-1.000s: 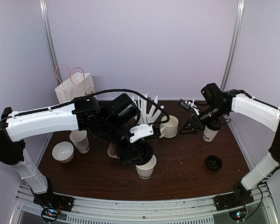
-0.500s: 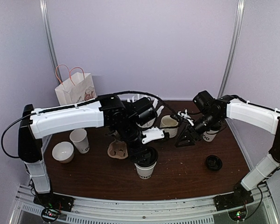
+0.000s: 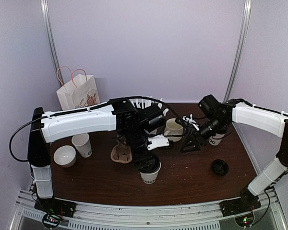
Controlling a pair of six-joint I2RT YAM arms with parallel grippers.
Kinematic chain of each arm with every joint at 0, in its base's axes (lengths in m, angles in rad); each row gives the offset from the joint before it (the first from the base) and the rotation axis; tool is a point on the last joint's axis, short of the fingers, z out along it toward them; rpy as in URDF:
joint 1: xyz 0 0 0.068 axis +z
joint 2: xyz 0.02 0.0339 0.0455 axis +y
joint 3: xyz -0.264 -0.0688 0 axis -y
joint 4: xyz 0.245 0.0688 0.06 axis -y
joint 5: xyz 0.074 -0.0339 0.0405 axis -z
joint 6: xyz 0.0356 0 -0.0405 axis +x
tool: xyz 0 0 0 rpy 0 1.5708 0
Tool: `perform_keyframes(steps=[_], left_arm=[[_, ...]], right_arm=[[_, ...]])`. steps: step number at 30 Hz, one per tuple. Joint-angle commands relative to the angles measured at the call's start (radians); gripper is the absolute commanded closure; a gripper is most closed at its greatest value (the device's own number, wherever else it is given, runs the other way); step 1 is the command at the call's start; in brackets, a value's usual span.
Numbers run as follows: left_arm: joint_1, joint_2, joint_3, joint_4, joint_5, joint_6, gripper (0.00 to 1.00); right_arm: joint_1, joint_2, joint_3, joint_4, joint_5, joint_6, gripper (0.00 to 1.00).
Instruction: Pack the takeout coffee
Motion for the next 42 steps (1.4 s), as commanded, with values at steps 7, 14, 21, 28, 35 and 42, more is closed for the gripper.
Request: perform_keyframes(steps=[7,14,21,28,35,42], left_arm=[[0.005,0.034,0.036,-0.017,-0.025,0.013,0.32],[0.005,0.056,0.053,-0.017,-0.024,0.022,0.31],[0.005,0.068,0.077,-0.023,-0.019,0.033,0.3],[0.005,0.079,0.104,-0.038,-0.018,0.035,0.3],[0.005,0.097,0.121,-0.052,0.006,0.036,0.3],[0.005,0.103,0.128,-0.066,0.01,0.037,0.3]], right_arm=[[0.012,0.009,-0.008,0.008,-0.007,-0.015,0.4],[0.017,0.011,-0.01,0.007,-0.006,-0.015,0.4],[0.019,0.018,-0.012,0.011,-0.009,-0.016,0.4],[0.02,0.018,-0.014,0.012,-0.012,-0.02,0.4],[0.021,0.013,-0.015,0.009,-0.011,-0.021,0.4],[0.022,0.014,-0.015,0.011,-0.013,-0.022,0.4]])
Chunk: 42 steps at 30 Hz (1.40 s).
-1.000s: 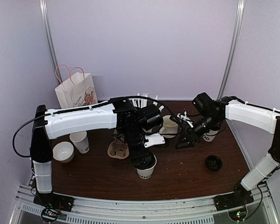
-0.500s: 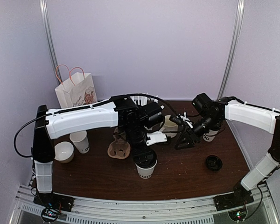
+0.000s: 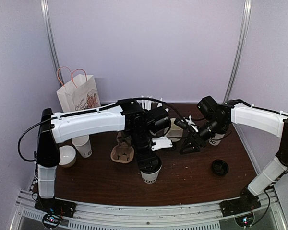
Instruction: Pack the takeout coffee
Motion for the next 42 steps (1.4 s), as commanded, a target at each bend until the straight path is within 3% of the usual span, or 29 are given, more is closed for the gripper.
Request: perform_keyframes(steps=[1,9,10,11,19,24,28,31,34,38,42], left_arm=[[0.005,0.013,0.032,-0.014,0.011,0.014,0.3],[0.005,0.024,0.043,-0.007,0.003,0.012,0.19],[0.005,0.018,0.047,-0.006,0.003,0.012,0.04],[0.005,0.012,0.048,-0.002,0.0,0.009,0.03],[0.005,-0.127,-0.038,0.044,-0.036,-0.004,0.02],[0.01,-0.329,-0.232,0.133,-0.168,-0.054,0.03],[0.059,-0.486,-0.437,0.378,-0.115,-0.235,0.03],[0.127,-0.527,-0.558,0.531,-0.086,-0.44,0.14],[0.177,-0.534,-0.677,0.69,0.036,-0.601,0.22],[0.179,-0.518,-0.763,0.846,0.162,-0.696,0.22],[0.178,-0.507,-0.805,0.906,0.2,-0.739,0.22]], right_arm=[[0.006,0.004,-0.007,0.008,-0.01,-0.016,0.4],[0.006,-0.002,-0.012,0.006,-0.006,-0.017,0.4],[0.006,-0.002,-0.01,0.005,-0.006,-0.017,0.4],[0.006,-0.002,-0.009,0.003,-0.007,-0.017,0.39],[0.006,-0.005,-0.003,-0.012,-0.008,-0.018,0.39],[0.007,-0.017,0.026,-0.018,-0.015,0.083,0.39],[0.016,0.007,0.059,-0.052,-0.093,0.228,0.39],[0.03,0.024,0.033,-0.026,-0.147,0.326,0.39],[0.056,0.054,0.0,0.018,-0.176,0.395,0.39],[0.083,0.101,-0.053,0.119,-0.202,0.51,0.37],[0.093,0.148,-0.065,0.203,-0.265,0.589,0.38]])
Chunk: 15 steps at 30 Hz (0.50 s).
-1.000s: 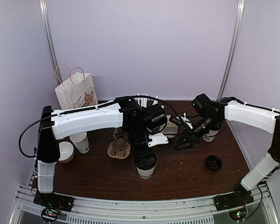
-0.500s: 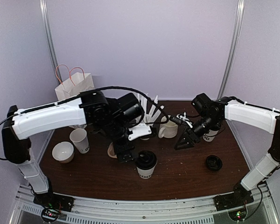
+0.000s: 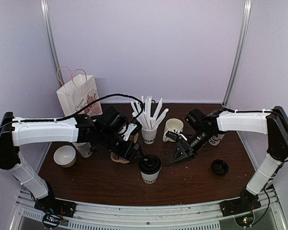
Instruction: Pack the takeout coffee
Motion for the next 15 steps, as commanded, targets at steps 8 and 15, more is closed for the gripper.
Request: perform_keyframes(steps=[8,15], left_arm=[[-0.005,0.031,-0.022,0.19,0.105,-0.115,0.29],[-0.006,0.065,-0.013,0.163,0.119,-0.118,0.37]], right_arm=[[0.034,0.11,0.023,0.174,-0.138,0.165,0.49],[0.044,0.123,0.024,0.199,-0.156,0.179,0.52]])
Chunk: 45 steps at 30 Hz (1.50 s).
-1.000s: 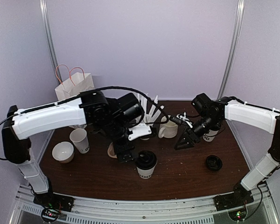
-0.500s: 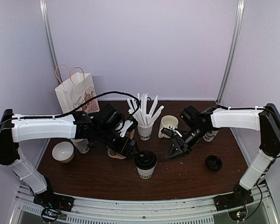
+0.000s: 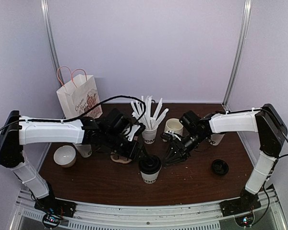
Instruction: Pack the takeout coffee
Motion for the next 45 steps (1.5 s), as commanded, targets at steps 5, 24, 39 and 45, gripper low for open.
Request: perform_keyframes(steps=[5,24,39,45], left_arm=[[-0.002,0.032,0.011,0.029,0.03,-0.005,0.38],[-0.003,0.07,-0.029,0.012,0.03,-0.006,0.44],[-0.022,0.049,-0.21,-0.019,-0.153,0.026,0.51],[-0.038,-0.033,-0.11,-0.003,-0.169,0.122,0.41]], right_arm=[[0.012,0.017,0.022,0.052,-0.047,0.028,0.52],[0.039,0.084,0.055,-0.051,0.098,-0.032,0.71],[0.108,0.185,0.164,-0.229,0.486,-0.185,0.83],[0.092,0.14,0.296,-0.338,0.312,-0.303,0.74]])
